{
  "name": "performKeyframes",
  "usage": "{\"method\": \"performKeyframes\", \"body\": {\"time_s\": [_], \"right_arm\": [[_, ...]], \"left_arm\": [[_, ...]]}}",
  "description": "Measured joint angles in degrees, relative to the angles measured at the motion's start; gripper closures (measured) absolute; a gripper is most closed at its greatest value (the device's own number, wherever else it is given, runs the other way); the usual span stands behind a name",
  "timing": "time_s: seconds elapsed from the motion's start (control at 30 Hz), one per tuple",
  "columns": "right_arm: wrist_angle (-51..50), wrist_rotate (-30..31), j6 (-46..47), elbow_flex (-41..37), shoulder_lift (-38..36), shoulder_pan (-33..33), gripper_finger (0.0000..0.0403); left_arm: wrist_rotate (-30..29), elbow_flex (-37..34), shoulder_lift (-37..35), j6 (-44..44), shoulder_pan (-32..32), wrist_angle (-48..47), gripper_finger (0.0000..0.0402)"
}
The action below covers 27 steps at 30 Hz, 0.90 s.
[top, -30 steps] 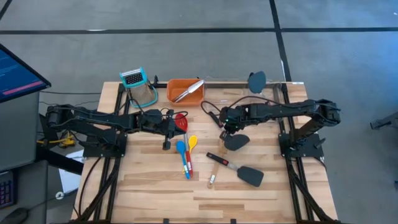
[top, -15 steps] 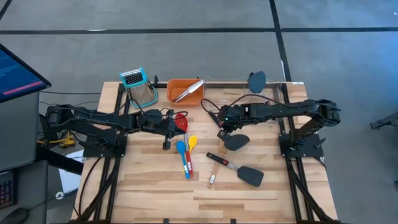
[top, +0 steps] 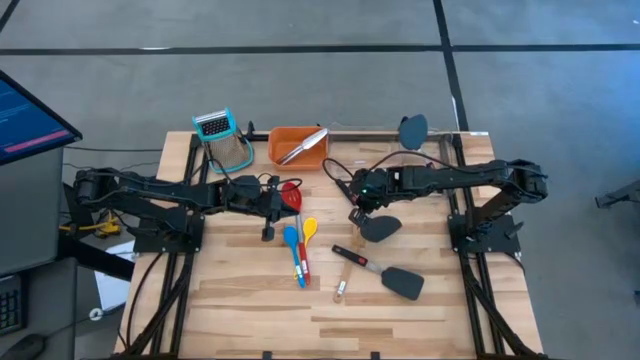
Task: Pick & Place Kitchen Items
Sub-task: Put the black spatula into the right transparent bin
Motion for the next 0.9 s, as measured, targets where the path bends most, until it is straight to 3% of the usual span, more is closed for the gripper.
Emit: {"method": "performKeyframes", "body": {"time_s": [0.63, 0.9], "right_arm": [[0.0, 0.1, -0.1, 0.0, 0.0, -1.3, 0.0403], [-0.1, -3.1, -2.4, 0.0, 7.1, -5.2, 0.0403]], "left_arm": [[0.0, 0.0, 0.0, 0.0, 0.0, 0.0, 0.04], [0.0, 0.0, 0.0, 0.0, 0.0, 0.1, 0.04]]}}
